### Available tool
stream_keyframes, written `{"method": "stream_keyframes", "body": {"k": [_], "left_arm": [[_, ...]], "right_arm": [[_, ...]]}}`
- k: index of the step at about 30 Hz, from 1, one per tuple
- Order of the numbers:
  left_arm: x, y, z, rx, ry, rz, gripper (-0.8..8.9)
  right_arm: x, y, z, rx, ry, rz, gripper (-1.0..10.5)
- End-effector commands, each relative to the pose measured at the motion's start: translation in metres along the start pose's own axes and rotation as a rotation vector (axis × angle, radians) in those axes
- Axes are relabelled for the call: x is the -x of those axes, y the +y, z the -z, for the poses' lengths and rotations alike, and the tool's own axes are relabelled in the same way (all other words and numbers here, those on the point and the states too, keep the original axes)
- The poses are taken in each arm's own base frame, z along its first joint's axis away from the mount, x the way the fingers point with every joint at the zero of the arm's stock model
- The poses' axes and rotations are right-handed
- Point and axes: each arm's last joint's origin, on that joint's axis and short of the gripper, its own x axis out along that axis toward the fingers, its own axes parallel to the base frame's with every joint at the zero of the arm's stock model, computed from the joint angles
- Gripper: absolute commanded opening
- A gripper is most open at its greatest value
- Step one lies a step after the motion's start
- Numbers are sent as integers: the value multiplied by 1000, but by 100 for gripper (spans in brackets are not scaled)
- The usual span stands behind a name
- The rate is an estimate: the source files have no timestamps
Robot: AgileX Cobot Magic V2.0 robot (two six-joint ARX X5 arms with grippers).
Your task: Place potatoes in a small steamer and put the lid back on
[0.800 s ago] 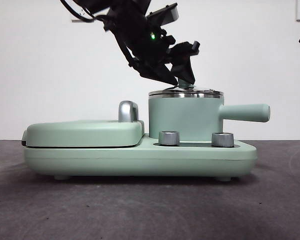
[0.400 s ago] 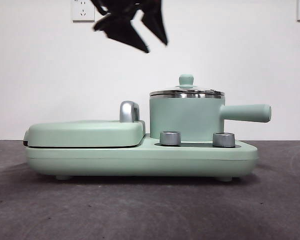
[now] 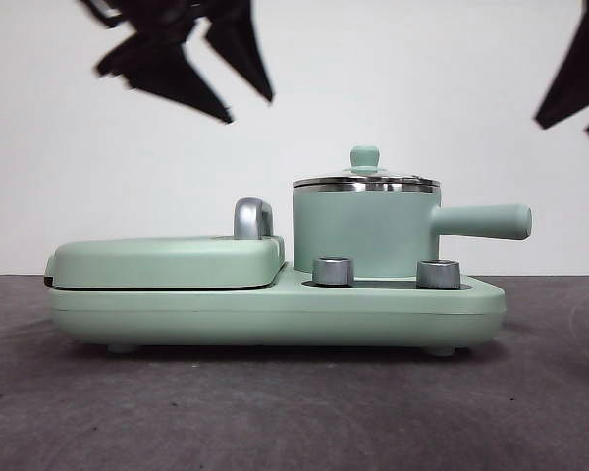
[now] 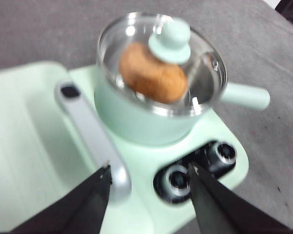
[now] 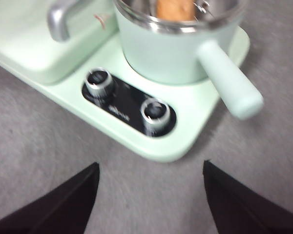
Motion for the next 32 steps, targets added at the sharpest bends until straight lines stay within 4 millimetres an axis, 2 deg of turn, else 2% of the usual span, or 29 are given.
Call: {"method": "stream_keyframes", "body": {"k": [1,5,8,12,17,18,19,20,21,32], "left_arm": [[12,2,26,52,3,6,256],[33,6,55,79,17,2,252],[48,8,66,86,12,-1,252],[61,7,70,84,-4,-5,249],[64,7,71,53,5,-6,249],[64,7,71,55,5,-6,221],[64,7,71,59,7,-1,80],[64,7,71,58,4,2,16],[64,7,70,52,-1,3,6],[64,7,70,53,-1,3,6]], "right_arm": [[-7,1,-7,21,-24,-14,327],[-20,2,-10,30,-17,-35,327],[-28,5,-11,36,-10,-69,327],[-35,8,-13,45,-15,-85,327],[-34,8,-13,47,-22,-85,326],[-33,8,-14,47,-25,-82,294],[-33,8,-14,46,-26,-83,162],[-33,8,-14,44,-26,-82,-33],[-33,8,-14,49,-33,-82,35],[-33,8,-15,46,-40,-82,35]]}}
